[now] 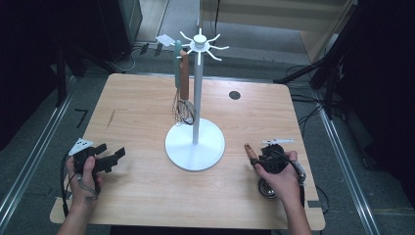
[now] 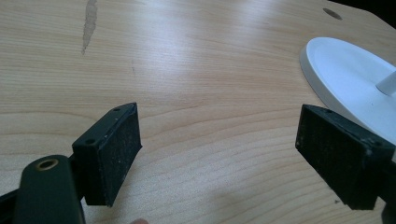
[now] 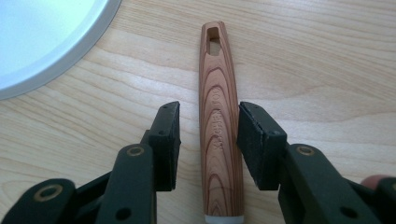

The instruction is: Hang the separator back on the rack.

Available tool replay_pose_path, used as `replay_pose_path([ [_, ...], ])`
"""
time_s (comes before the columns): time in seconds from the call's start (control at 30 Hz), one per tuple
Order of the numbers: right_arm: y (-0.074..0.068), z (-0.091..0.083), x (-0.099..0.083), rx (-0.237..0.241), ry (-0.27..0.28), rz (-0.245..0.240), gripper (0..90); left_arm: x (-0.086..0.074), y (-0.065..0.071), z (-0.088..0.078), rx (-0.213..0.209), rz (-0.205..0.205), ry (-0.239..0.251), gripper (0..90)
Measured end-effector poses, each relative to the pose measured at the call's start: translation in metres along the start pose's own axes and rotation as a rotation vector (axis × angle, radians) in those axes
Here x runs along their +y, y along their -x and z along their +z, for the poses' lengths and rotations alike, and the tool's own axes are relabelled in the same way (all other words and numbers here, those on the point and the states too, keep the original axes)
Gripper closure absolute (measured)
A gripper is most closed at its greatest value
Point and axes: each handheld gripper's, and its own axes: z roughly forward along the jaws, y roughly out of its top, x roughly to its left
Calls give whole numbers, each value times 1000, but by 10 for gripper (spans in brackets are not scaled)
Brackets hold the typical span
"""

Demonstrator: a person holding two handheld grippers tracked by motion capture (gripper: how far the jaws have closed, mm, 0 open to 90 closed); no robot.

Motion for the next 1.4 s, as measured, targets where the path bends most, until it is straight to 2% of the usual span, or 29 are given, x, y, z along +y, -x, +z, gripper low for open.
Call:
replay_pose_path([
  [0.13, -1, 0, 2, -23, -17, 6, 603, 0, 0, 0, 0, 4, -1, 147],
  [0.43, 5, -1, 6, -29, -84, 51, 599, 0, 0, 1, -1, 5, -5, 147],
  [0.67, 4, -2, 4, -31, -159, 18, 609, 0, 0, 1, 0, 6, -8, 147],
  [0.9, 4, 1, 2, -46, -207, 9, 647, 1, 0, 1, 0, 8, -11, 147],
  [1.07, 6, 0, 2, -45, -212, 2, 690, 1, 0, 1, -1, 7, -12, 148],
  [1.4, 7, 0, 2, -43, -204, 8, 693, 1, 0, 1, 0, 8, -13, 148],
])
